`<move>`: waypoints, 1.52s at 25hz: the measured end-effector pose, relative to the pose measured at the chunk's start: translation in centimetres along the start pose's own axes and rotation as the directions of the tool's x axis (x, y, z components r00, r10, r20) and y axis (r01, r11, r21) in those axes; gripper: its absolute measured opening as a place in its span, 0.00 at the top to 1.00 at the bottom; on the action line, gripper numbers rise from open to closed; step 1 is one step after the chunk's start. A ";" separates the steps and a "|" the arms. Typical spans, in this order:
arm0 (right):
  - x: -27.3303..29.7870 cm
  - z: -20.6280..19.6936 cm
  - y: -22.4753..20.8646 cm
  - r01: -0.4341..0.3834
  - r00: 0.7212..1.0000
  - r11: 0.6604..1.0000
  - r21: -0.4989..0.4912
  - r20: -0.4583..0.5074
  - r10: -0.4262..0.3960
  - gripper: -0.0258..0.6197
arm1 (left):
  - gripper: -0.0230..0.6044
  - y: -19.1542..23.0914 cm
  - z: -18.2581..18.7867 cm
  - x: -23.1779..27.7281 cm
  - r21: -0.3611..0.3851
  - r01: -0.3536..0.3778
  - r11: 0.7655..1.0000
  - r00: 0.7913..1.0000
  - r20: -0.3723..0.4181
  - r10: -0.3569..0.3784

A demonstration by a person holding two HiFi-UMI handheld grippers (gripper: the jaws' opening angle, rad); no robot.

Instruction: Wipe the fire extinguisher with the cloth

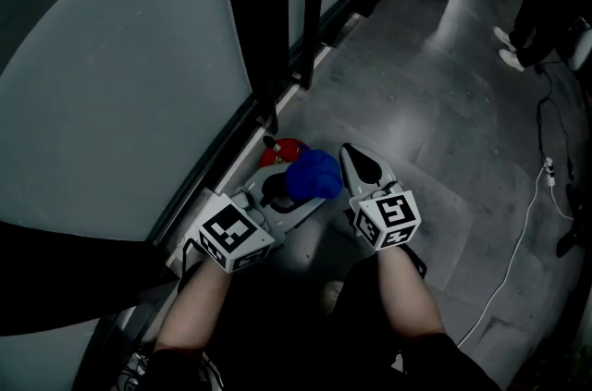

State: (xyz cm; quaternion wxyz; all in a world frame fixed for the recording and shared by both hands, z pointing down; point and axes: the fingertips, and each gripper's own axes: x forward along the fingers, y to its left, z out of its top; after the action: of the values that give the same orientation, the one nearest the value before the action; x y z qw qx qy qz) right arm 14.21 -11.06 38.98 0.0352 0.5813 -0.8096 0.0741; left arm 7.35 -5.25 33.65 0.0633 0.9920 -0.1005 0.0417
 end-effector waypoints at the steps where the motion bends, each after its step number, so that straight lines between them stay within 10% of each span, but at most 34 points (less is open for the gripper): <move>1: 0.3 0.1 0.2 -0.004 1.000 1.000 -0.002 0.002 0.004 0.96 | 0.69 -0.3 -0.1 -0.2 -0.014 0.013 1.000 1.000 0.001 -0.012; 11: 2.3 0.9 0.7 -0.034 0.998 0.993 0.109 0.052 0.029 0.96 | 0.69 -4.1 -0.9 -4.0 -0.011 0.093 0.996 0.995 0.043 -0.093; 16: 3.1 0.8 -0.4 -0.016 0.998 0.978 0.209 0.067 0.002 0.96 | 0.69 2.1 -0.3 -8.5 -0.063 -0.137 0.989 0.979 0.141 0.144; 21: 3.2 1.1 -0.5 0.019 0.998 0.984 0.179 0.056 -0.030 0.96 | 0.69 10.4 -1.4 -10.6 -0.232 -0.337 0.912 0.914 0.150 0.376; 29: 3.0 0.9 1.1 0.033 0.999 0.999 0.042 0.024 -0.034 0.96 | 0.69 14.9 -7.3 -6.0 -0.185 -0.348 0.919 0.937 -0.089 0.337; 34: 2.5 1.2 2.0 0.023 1.000 0.999 -0.029 0.021 -0.023 0.96 | 0.69 15.5 -8.8 -6.5 -0.370 -0.281 0.886 0.959 -0.082 0.270; 38: 2.1 1.2 1.7 0.031 0.999 1.000 -0.001 0.016 -0.031 0.96 | 0.69 13.5 -9.2 -6.2 -0.321 -0.279 0.905 0.960 -0.101 0.261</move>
State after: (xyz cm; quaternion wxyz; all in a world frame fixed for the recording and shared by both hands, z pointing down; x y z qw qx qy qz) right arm 11.99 -12.72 37.97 0.0304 0.5941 -0.8009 0.0685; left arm -2.13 -15.95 43.71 0.2258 0.9421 -0.2407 0.0600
